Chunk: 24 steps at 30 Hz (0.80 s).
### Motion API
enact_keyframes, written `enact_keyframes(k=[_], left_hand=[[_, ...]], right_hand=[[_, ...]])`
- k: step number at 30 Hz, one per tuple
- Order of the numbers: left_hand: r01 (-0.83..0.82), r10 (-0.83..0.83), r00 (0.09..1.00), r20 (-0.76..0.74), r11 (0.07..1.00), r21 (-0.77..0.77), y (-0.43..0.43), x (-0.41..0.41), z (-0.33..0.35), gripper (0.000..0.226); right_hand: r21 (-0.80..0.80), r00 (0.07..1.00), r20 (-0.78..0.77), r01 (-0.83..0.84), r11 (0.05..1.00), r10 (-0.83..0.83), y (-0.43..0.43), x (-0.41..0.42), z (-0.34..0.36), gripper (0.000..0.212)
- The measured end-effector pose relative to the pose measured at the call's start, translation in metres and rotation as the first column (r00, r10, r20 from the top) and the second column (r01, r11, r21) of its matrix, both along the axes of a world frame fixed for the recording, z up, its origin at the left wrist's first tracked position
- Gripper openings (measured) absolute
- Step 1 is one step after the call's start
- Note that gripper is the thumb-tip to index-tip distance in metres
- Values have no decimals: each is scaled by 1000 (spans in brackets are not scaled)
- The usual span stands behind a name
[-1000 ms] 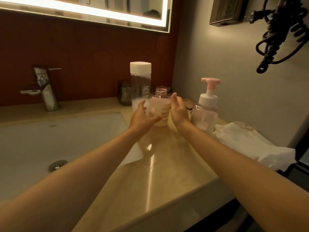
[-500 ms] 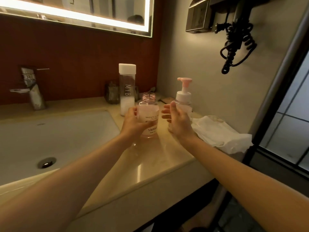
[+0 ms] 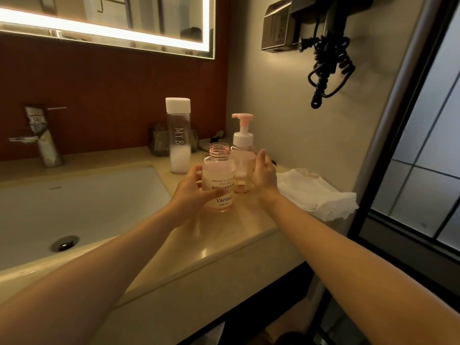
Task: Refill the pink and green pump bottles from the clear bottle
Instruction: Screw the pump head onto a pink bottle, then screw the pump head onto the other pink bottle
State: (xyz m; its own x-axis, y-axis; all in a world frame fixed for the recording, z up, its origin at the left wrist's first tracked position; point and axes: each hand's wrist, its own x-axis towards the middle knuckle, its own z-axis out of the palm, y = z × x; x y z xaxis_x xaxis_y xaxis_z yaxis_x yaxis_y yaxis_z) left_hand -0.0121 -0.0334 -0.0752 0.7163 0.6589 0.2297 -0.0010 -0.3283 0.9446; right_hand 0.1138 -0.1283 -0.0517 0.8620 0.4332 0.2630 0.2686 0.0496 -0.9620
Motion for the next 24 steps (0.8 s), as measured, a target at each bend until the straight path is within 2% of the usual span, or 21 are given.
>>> enact_keyframes(k=[5,7,10,12,14,17,21,24], left_hand=[[8,-8,1000,6,1000,3,-1,-1,0,73],[8,-8,1000,3,1000,9,-1,-1,0,74],[-2,1,1000,19,1000,16,0,1,0,75],[-9,9,999,38,1000,23,0,4,-2,75],[-26,25,998,56,999,27,0,8,-4,75],[-57,54,996,70,997,51,-4,14,-3,72],[-110,104,993,59,986,125,-7,17,-4,73],[-142,138,990,36,971,192,-6,17,-6,73]], right_hand=[[27,965,-145,-217,976,219,8,0,-1,60],[7,989,-68,-128,992,128,6,7,1,56],[-101,970,203,160,982,-137,-3,32,4,35],[-245,897,398,305,920,-191,-13,51,8,30],[-417,864,490,352,838,-118,-19,66,9,40],[-573,850,527,379,726,-28,-19,77,7,51],[-646,842,538,392,655,27,-2,84,-1,47],[-729,812,572,438,526,115,11,83,-1,47]])
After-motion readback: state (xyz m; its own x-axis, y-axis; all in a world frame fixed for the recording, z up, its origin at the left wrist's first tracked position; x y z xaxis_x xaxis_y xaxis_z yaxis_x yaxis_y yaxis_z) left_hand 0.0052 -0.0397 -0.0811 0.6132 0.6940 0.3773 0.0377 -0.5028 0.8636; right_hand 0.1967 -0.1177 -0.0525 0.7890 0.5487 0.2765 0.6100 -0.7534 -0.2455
